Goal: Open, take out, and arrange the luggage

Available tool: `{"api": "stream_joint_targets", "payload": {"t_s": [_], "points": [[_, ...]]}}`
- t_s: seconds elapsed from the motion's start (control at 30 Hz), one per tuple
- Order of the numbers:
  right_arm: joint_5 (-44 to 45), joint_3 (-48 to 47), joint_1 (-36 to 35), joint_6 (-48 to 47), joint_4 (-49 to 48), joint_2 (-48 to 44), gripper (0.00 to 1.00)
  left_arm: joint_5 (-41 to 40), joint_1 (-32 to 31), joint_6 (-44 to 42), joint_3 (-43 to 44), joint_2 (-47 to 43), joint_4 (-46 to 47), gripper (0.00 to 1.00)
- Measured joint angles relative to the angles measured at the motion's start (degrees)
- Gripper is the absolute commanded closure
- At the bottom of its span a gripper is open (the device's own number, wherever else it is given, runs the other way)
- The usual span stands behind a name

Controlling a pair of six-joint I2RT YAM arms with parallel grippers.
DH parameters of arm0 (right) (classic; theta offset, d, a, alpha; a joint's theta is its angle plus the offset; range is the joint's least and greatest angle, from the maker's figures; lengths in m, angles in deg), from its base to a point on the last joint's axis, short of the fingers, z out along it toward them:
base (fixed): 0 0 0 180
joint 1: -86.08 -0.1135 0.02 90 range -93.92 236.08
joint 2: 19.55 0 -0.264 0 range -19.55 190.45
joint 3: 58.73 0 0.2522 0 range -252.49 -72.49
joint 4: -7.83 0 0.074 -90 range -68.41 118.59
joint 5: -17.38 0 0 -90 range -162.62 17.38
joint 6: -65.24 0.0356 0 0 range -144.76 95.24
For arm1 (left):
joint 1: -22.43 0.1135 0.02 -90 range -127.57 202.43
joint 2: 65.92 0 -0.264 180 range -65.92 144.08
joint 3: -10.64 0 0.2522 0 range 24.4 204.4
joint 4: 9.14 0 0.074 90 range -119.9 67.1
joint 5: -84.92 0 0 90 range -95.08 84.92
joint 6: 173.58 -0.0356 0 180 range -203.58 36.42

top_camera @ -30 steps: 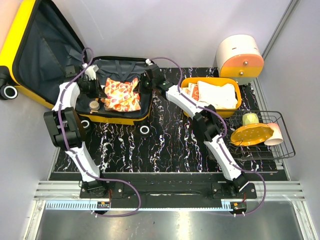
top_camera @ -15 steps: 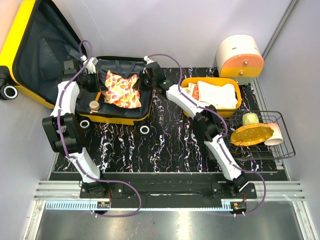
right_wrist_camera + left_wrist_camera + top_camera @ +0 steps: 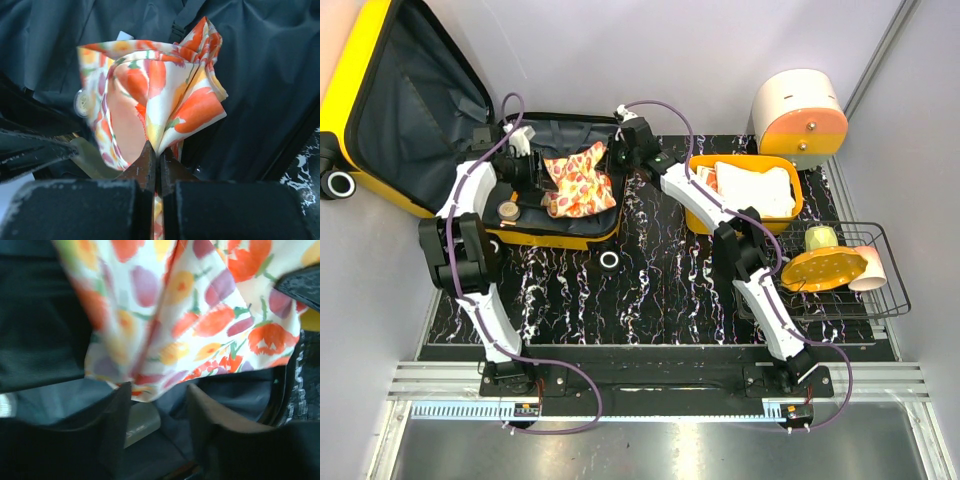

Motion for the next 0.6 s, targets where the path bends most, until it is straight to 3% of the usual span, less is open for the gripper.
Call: {"api": "stream_joint_targets", "payload": {"t_s": [0.07,0.1,0.47,0.6], "points": [[0.5,0.0,0.1,-0.2,0.8,0.0,1.0,-0.1,-0.3,0.6,-0.2,1.6,0.0,0.31],[0.8,0.0,0.2,-0.4,1.0,0.0,1.0,-0.2,-0.3,1.2,-0.5,2.3,0.2,0.18],[3.4,0.5,0.2,-2.7,2.4,0.0,1.0,-1.5,1.6,7.3,-5.4,4.7,4.5,0.15],[4.0,0.5,0.4,-3.1,2.6,0.0,1.0,-1.1,1.4,9.1,-5.4,7.2,5.4,0.19]]}}
